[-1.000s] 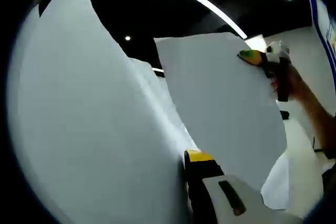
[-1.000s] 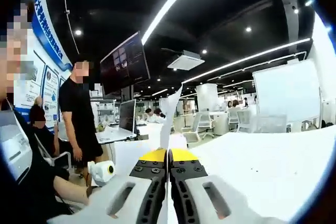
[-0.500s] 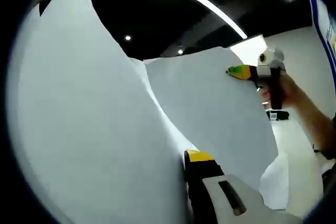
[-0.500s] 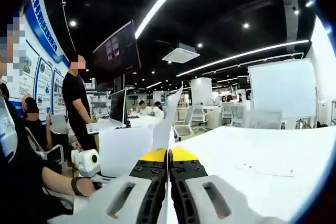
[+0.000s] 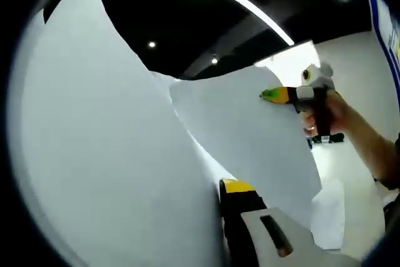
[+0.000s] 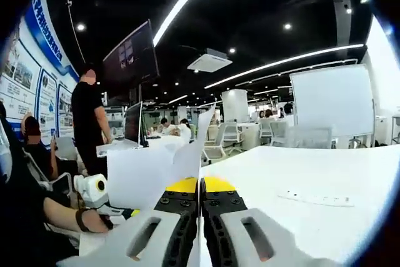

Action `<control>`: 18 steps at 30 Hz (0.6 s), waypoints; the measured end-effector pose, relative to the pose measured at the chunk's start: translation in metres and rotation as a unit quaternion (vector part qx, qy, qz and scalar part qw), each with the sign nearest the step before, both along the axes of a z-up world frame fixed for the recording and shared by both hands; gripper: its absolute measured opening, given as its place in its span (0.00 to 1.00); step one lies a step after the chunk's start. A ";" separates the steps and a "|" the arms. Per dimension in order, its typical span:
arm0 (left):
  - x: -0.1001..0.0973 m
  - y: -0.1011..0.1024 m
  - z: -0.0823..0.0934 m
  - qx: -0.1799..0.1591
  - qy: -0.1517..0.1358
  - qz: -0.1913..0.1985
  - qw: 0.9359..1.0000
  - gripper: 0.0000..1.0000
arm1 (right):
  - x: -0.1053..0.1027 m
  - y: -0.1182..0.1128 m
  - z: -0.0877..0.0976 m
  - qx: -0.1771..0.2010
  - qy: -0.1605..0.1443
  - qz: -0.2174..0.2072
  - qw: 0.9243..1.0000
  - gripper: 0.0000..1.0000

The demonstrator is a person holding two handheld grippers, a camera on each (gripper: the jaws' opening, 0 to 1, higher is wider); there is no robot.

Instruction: Organize the stack of printing papers by aligning and flattening the scattered papers on the table

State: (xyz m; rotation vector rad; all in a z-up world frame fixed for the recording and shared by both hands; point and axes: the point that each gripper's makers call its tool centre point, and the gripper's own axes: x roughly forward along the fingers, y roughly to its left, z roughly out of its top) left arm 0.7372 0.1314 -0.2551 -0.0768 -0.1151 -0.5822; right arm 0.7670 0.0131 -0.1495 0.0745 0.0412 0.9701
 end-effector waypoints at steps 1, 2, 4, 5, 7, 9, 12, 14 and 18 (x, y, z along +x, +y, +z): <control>0.000 0.000 0.000 0.000 0.000 0.000 1.000 0.11 | 0.000 0.000 0.000 0.000 -0.001 0.000 1.000 0.00; 0.000 0.000 0.000 0.000 0.000 0.000 1.000 0.11 | 0.001 0.001 0.000 -0.001 -0.001 0.001 1.000 0.00; 0.000 0.000 0.000 0.000 0.000 0.001 1.000 0.11 | 0.002 0.001 -0.001 0.001 0.000 0.002 1.000 0.00; 0.000 0.001 0.000 0.000 0.000 0.001 1.000 0.11 | 0.002 0.002 -0.002 0.002 0.001 0.003 1.000 0.00; 0.000 0.000 0.000 0.000 0.000 0.001 1.000 0.11 | 0.004 0.001 -0.004 0.006 0.004 0.003 1.000 0.00; 0.000 0.000 0.000 0.001 0.000 0.000 1.000 0.11 | 0.005 0.001 -0.005 0.012 0.007 0.004 1.000 0.00; 0.000 0.000 0.000 0.001 -0.001 0.001 1.000 0.11 | 0.005 0.002 -0.004 0.020 0.007 0.008 1.000 0.00; 0.000 0.000 0.000 0.001 -0.001 0.001 1.000 0.11 | 0.005 0.004 -0.004 0.021 0.006 0.011 1.000 0.00; -0.001 0.000 0.000 0.002 -0.001 0.001 1.000 0.11 | 0.007 0.006 -0.005 0.019 -0.001 0.016 1.000 0.00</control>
